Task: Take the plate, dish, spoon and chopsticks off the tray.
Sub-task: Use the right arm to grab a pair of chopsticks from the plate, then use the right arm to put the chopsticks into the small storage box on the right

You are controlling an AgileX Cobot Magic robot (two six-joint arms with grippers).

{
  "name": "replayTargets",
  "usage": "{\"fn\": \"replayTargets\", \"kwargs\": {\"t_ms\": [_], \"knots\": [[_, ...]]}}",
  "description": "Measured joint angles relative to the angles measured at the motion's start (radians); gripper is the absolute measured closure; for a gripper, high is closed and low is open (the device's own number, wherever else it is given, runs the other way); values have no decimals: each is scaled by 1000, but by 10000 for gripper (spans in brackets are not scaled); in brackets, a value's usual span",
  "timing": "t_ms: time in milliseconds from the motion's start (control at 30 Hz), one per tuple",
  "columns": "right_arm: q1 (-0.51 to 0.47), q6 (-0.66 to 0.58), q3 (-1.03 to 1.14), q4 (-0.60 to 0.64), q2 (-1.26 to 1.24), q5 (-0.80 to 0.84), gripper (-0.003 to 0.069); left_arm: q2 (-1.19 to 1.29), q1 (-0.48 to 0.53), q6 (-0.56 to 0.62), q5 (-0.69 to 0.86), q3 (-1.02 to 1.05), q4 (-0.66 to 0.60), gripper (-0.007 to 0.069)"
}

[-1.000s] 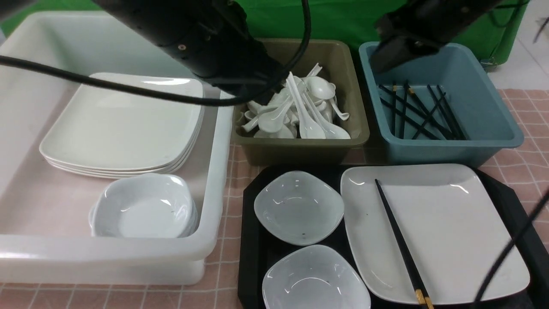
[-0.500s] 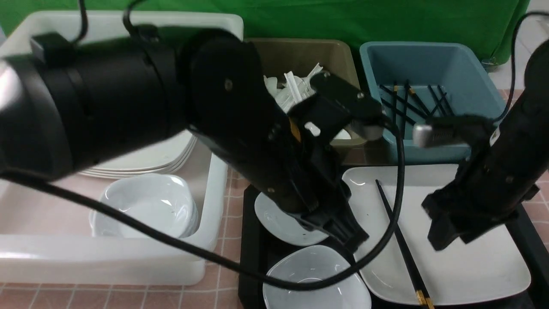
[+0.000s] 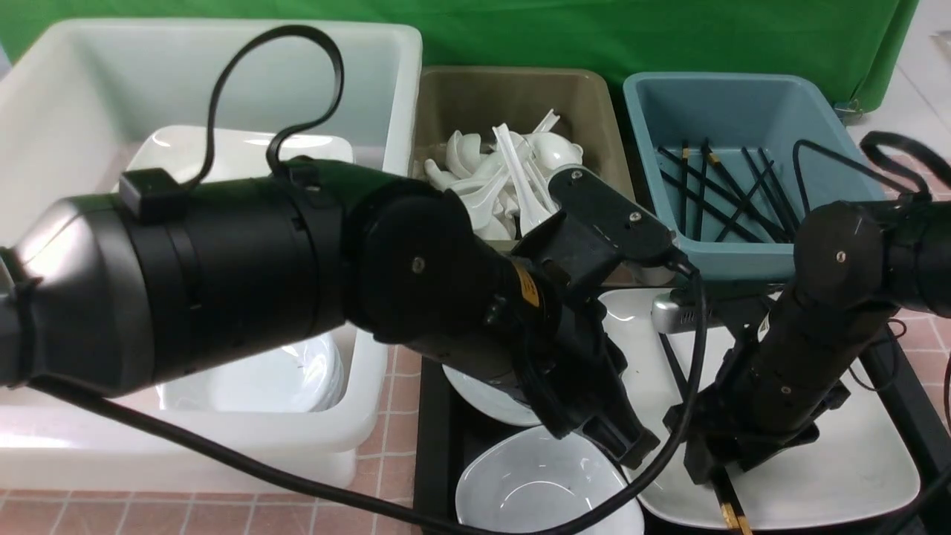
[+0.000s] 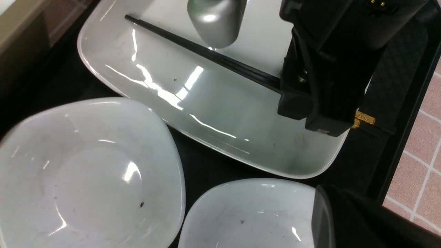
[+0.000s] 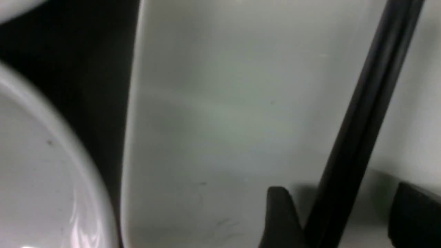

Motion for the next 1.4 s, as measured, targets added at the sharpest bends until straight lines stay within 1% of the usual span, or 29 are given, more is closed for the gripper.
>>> {"fn": "replayTargets", "kwargs": {"t_ms": [33,67,100,133,167,333,467,567,667,700,800,833,933,1000,1067,1200,1267,1400], "knots": [[0,0,0,0,1,-2,246,0,0,0,0,0,0,627],[0,0,0,0,1,-2,263,0,0,0,0,0,0,627],[0,0,0,0,1,-2,356,0,0,-3,0,0,0,627],[0,-2,0,0,1,-1,415,0,0,-8,1,0,0,627],[0,-6,0,1,2,10,498,0,0,-20,2,0,0,627],[0,-26,-10,1,-1,102,489,0,0,-44,10,0,0,627],[0,-77,-17,1,-65,212,489,0,0,-73,10,0,1,627],[0,-85,-18,1,-142,233,489,0,1,-79,-14,-5,3,627],[0,-90,-31,-8,-231,209,489,0,11,-85,-49,-29,1,627],[-1,-98,-56,-35,-286,154,489,0,20,-89,-92,-54,1,627],[-35,-102,-133,-52,-317,59,489,0,35,-95,-211,-101,1,627],[-38,-102,-147,-52,-317,53,489,0,34,-95,-221,-101,1,627],[-113,-103,-266,-58,-263,-52,489,4,37,-61,-390,-145,7,627],[-164,-103,-342,-62,-199,-123,489,15,37,-45,-456,-171,7,627],[-187,-103,-373,-64,-166,-161,489,22,37,-45,-473,-181,7,627],[-241,-101,-472,-67,-25,-297,489,50,37,-42,-489,-189,29,627],[-251,-100,-508,-68,45,-351,489,63,37,-41,-486,-189,52,627],[-254,-99,-552,-68,147,-432,489,67,37,-41,-472,-189,58,627]]}}
